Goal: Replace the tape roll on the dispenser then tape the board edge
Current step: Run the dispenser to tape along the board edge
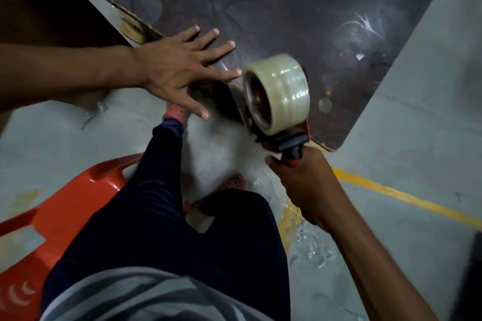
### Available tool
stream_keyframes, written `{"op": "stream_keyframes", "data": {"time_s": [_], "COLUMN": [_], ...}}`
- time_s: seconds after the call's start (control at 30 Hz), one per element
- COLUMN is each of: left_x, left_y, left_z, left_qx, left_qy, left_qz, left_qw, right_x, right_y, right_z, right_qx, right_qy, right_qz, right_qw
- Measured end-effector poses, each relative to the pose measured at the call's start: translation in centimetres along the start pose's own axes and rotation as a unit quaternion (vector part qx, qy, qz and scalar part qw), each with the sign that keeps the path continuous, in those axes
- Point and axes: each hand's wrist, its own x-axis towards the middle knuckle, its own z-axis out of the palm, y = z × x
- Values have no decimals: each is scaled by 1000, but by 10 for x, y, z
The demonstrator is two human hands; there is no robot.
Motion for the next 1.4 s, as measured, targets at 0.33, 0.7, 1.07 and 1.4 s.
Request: {"op": "stream_keyframes", "data": {"time_s": [0.33,0.7,1.07,1.4], "left_x": [4,5,4,8], "left_y": [24,31,33,41], "left_z": [-2,0,-5,-10], "left_qx": [4,2,5,-44], "left_qy": [-54,-63,-69,-33], "left_qz": [-9,-25,-19,-60], "left_qw": [998,998,997,997], "right_x": [-57,-51,-47,-84], "right_y": [61,60,77,-2], "right_z": [4,20,41,7], "right_qx": [23,30,156,333], "right_qy": [-16,1,4,-32], "right_qz": [75,121,208,120], "right_qw": [997,992,966,935]}}
